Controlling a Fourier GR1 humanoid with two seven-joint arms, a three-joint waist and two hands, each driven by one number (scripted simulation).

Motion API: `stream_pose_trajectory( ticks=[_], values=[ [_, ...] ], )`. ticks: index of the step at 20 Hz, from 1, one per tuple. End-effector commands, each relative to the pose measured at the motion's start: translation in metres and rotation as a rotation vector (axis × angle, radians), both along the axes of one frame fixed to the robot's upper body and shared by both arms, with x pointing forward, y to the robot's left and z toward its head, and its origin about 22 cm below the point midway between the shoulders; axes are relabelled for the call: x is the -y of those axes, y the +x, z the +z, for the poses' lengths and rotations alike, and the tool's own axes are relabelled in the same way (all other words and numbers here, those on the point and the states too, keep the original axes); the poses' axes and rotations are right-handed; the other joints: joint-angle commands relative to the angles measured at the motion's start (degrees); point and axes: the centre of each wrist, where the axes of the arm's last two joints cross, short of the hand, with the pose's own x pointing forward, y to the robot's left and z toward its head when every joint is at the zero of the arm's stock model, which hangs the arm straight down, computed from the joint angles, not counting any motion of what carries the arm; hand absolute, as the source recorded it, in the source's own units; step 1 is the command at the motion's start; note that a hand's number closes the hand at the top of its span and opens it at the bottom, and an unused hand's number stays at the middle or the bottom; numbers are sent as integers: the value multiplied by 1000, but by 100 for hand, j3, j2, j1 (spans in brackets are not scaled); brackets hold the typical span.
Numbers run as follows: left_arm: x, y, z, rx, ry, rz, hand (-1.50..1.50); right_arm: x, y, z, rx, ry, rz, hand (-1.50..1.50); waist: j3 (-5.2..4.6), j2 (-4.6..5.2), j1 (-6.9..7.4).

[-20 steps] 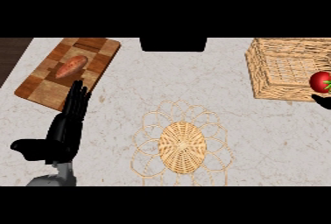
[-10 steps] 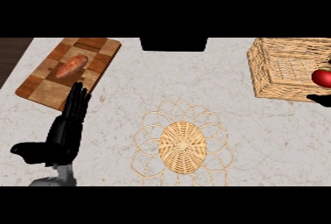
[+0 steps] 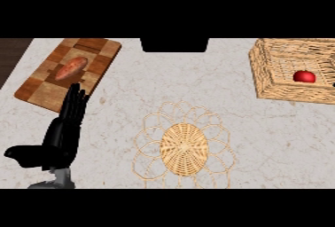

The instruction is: Pick the tomato from the placemat and place it in the basket

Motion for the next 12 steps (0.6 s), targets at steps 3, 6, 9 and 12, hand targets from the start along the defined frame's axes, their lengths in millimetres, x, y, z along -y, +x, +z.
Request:
stream_pose_trajectory(
  ticks=[3, 6, 9, 12],
  values=[
    [15, 8, -10, 1, 6, 4, 0, 35, -23, 23, 86, 54, -128, -150, 3, 11, -28],
    [-7, 6, -4, -4, -4, 2, 0, 55, -44, 32, 133, 157, -135, -150, 0, -11, -69],
    [1, -4, -14, 3, 16, -3, 0, 94, -82, 56, 170, 196, -97, -150, 9, 11, -26],
    [-12, 12, 4, -2, 11, 3, 0, 102, -90, 64, 132, 160, -70, -150, 9, 19, 17]
  ],
)
